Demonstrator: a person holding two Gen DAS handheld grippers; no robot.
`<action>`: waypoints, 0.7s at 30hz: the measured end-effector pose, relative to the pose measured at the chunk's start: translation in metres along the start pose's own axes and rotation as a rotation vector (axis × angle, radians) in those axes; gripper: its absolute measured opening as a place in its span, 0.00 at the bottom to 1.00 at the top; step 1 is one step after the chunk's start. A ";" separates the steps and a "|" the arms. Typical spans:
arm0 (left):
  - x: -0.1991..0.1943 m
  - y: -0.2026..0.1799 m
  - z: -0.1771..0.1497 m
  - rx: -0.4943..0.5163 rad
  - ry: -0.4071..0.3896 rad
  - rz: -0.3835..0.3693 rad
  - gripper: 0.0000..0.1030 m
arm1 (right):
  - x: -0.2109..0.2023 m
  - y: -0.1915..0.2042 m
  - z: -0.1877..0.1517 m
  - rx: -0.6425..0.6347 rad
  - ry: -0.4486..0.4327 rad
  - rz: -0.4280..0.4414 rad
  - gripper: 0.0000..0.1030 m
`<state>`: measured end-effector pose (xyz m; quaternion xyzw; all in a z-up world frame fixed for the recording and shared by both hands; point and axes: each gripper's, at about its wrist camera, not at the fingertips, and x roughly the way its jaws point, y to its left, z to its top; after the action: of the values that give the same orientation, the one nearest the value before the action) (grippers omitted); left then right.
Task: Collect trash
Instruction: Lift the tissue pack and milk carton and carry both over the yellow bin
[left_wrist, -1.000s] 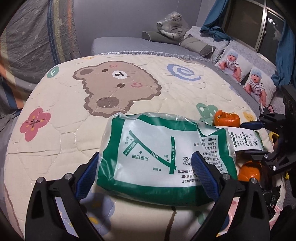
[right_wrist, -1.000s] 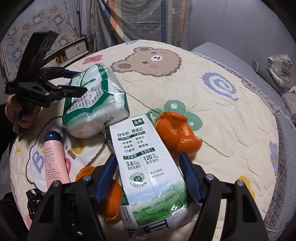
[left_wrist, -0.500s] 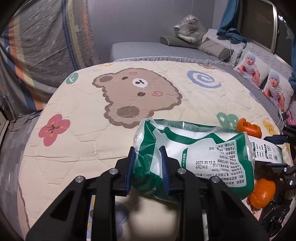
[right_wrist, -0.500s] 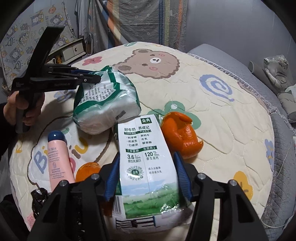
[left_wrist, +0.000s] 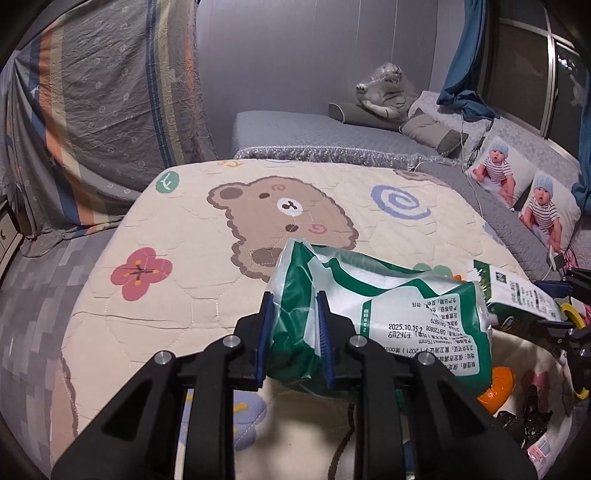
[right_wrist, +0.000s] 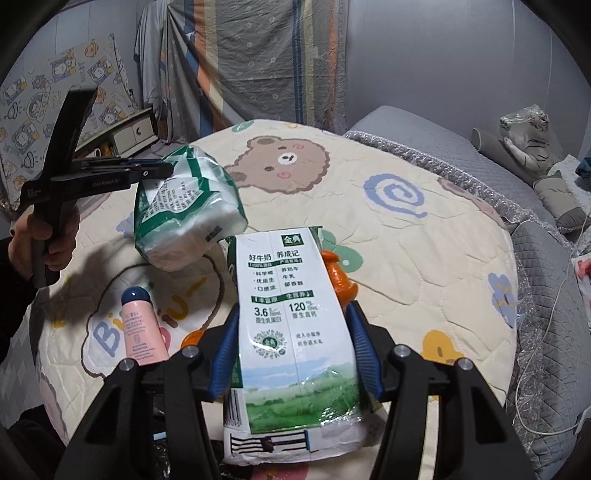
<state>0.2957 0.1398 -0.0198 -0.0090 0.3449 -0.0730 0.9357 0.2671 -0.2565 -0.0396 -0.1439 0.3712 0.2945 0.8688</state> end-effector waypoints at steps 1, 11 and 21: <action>-0.003 0.000 0.000 -0.001 -0.004 -0.001 0.20 | -0.006 -0.002 0.000 0.010 -0.013 0.004 0.51; -0.019 0.001 0.002 -0.033 -0.015 -0.013 0.09 | -0.051 -0.016 -0.006 0.059 -0.092 -0.027 0.51; -0.044 -0.008 0.008 -0.034 -0.072 -0.035 0.07 | -0.069 -0.024 -0.016 0.085 -0.118 -0.048 0.51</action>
<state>0.2667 0.1378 0.0159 -0.0337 0.3120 -0.0834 0.9458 0.2349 -0.3103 0.0006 -0.0979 0.3280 0.2656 0.9013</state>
